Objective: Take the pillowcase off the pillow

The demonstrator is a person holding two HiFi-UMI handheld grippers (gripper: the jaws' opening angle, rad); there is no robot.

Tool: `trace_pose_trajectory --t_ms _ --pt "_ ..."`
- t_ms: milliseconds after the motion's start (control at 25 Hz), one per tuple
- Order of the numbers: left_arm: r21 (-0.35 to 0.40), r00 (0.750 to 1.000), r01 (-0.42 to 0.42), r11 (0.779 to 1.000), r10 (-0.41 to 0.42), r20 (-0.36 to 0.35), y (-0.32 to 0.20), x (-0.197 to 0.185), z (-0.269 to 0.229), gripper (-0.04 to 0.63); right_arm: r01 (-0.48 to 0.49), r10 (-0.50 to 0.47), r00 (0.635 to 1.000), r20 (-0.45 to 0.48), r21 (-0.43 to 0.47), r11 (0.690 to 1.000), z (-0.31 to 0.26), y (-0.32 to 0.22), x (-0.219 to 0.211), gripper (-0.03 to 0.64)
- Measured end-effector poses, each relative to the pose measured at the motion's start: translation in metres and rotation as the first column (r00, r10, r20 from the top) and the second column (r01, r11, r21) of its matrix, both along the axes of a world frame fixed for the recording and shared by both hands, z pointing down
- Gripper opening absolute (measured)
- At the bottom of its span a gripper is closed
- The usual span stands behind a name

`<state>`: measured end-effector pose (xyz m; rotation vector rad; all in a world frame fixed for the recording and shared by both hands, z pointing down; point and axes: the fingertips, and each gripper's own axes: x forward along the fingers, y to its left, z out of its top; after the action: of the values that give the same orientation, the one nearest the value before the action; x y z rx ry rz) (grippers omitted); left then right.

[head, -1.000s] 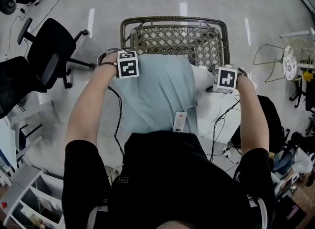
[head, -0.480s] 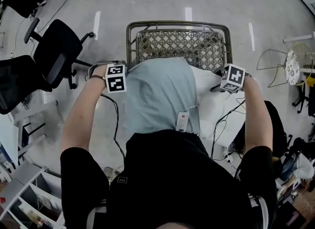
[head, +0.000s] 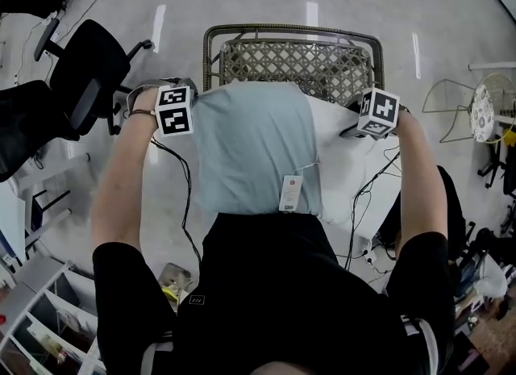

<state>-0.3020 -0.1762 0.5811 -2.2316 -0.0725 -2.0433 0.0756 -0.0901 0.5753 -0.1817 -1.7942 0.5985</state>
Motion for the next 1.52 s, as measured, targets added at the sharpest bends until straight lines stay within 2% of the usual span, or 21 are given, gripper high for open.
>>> trace_pose_trajectory --t_ms 160,280,440,720,1000,1080,1160,1240,1320,1440,1520 --pt "0.045 0.995 0.087 0.995 -0.085 -0.043 -0.02 -0.023 -0.017 0.007 -0.02 0.02 0.998 0.065 0.002 1.0 -0.012 -0.028 -0.011 0.251" --pt "0.05 0.992 0.107 0.993 -0.104 -0.066 -0.018 -0.031 -0.026 0.006 -0.047 0.047 0.994 0.095 -0.003 0.999 -0.013 -0.044 -0.007 0.247" --pt "0.022 0.988 0.138 0.99 -0.136 -0.078 -0.002 -0.039 -0.02 0.006 -0.09 0.093 0.989 0.118 -0.033 0.995 -0.007 -0.049 0.0 0.242" --pt "-0.048 0.972 0.203 0.978 -0.208 -0.107 0.03 -0.057 -0.001 0.006 -0.101 0.11 0.986 0.124 -0.078 0.992 -0.001 -0.049 0.006 0.239" --pt "-0.091 0.955 0.254 0.963 -0.265 -0.136 0.041 -0.062 0.002 0.006 -0.143 0.157 0.981 0.114 -0.121 0.982 -0.004 -0.046 0.014 0.238" --pt "-0.096 0.959 0.253 0.963 -0.262 -0.105 0.037 -0.057 0.003 0.008 -0.098 0.104 0.992 0.074 -0.081 0.992 -0.001 -0.045 0.011 0.259" --pt "-0.083 0.967 0.231 0.969 -0.238 -0.085 0.03 -0.047 0.002 0.009 -0.017 0.017 1.0 -0.003 -0.024 1.0 0.005 -0.047 0.011 0.307" --pt "-0.072 0.969 0.219 0.973 -0.226 -0.101 0.02 -0.032 -0.004 0.01 0.049 -0.047 0.997 -0.057 0.034 0.998 0.004 -0.055 0.008 0.327" --pt "-0.065 0.966 0.217 0.974 -0.224 -0.133 0.01 -0.018 -0.012 0.016 0.036 -0.034 0.999 -0.025 0.087 0.996 -0.006 -0.069 -0.008 0.327" --pt "-0.045 0.964 0.21 0.977 -0.214 -0.155 -0.006 -0.003 -0.019 0.082 -0.024 0.012 0.996 0.094 0.128 0.992 -0.023 -0.087 -0.051 0.329" --pt "-0.043 0.964 0.205 0.978 -0.21 -0.163 -0.015 0.007 -0.017 0.114 0.032 -0.046 0.995 0.092 0.147 0.989 -0.018 -0.087 -0.071 0.362"
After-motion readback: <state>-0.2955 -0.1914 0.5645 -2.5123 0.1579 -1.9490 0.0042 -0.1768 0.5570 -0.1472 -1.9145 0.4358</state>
